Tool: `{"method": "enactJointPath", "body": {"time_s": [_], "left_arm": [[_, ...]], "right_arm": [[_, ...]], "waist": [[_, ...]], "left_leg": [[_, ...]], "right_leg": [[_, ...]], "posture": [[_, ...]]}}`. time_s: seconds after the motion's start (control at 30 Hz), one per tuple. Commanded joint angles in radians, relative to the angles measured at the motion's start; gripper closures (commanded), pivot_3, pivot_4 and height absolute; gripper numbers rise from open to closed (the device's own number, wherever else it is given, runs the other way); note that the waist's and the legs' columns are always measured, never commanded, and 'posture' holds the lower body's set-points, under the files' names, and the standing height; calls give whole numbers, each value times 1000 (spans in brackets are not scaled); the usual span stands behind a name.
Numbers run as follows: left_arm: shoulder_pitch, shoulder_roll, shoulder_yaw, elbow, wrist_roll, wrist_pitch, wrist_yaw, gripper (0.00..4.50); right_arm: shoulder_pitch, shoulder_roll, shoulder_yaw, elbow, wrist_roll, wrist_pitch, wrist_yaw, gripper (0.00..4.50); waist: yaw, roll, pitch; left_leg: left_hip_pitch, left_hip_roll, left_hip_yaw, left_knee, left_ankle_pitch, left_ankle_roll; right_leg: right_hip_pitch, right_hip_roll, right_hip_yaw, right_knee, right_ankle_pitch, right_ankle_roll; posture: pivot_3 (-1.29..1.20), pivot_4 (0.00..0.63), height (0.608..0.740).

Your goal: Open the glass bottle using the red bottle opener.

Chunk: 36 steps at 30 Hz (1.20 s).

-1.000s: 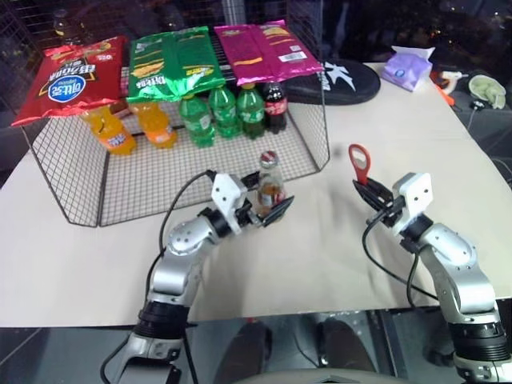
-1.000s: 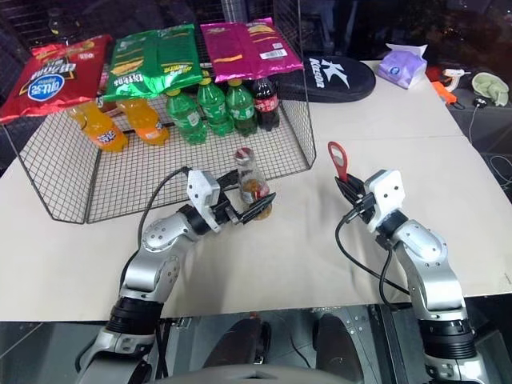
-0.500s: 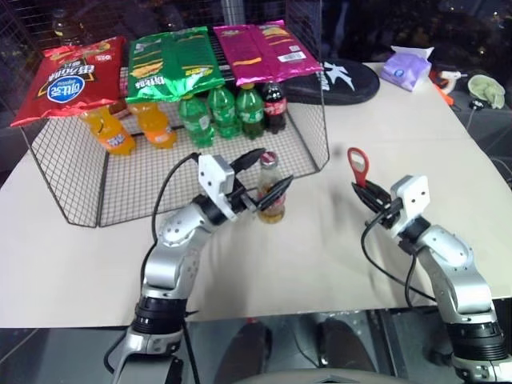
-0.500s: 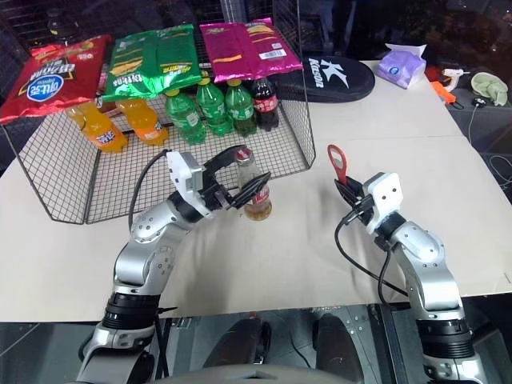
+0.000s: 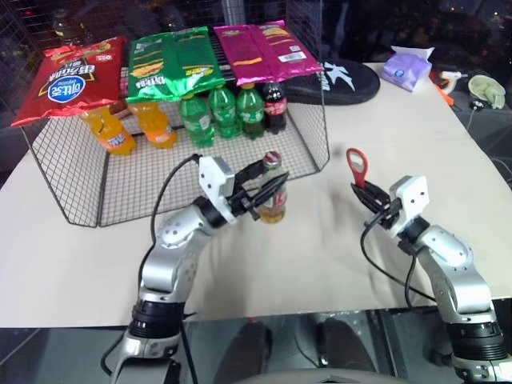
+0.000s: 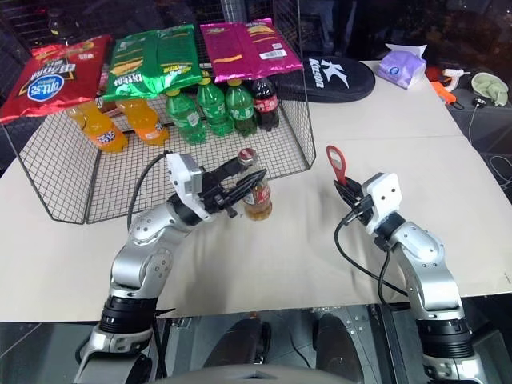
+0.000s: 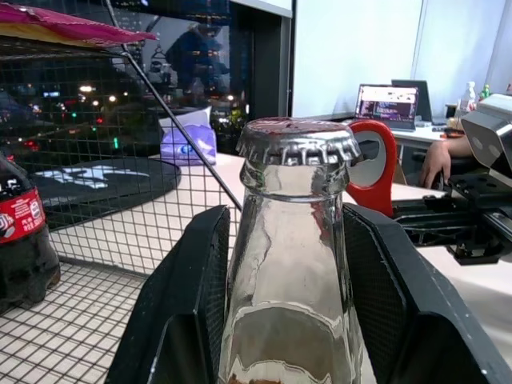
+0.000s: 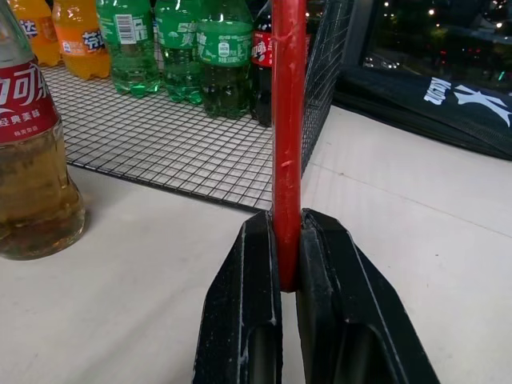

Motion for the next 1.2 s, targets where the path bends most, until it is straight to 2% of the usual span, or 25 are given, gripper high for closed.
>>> {"method": "enactJointPath", "body": {"time_s": [0.03, 0.3, 0.57, 0.77, 1.2], "left_arm": [[7, 18, 9, -43, -11, 5, -2, 2524], [18, 33, 3, -21, 4, -6, -12, 2524], [20, 26, -3, 3, 12, -13, -6, 2524], [25, 21, -8, 9, 14, -22, -5, 2524], [18, 9, -16, 17, 11, -20, -2, 2524]], "right_arm": [[-10, 0, -6, -30, 4, -19, 0, 4500], [-33, 1, 9, -42, -4, -23, 1, 4500], [-177, -17, 162, -44, -201, -88, -7, 4500], [-267, 30, 287, 25, -358, -205, -45, 4500], [-331, 35, 362, 130, -564, -436, -116, 4500]], "waist": [[0, 0, 0], [-1, 0, 0], [-2, 0, 0], [-3, 0, 0], [-3, 0, 0]], "left_leg": [[0, 0, 0, 0, 0, 0], [0, 0, 0, 0, 0, 0], [1, 0, 0, 0, 0, 0], [1, 0, 1, 0, 0, 0], [1, 0, 0, 0, 0, 0]], "right_leg": [[0, 0, 0, 0, 0, 0], [0, 0, 0, 0, 0, 0], [0, 0, 0, 0, 0, 0], [0, 0, 0, 0, 0, 0], [0, 1, 0, 0, 0, 0]], "posture": [[0, 150, 740], [0, 150, 740], [0, 150, 740], [0, 150, 740], [0, 150, 740]]}}
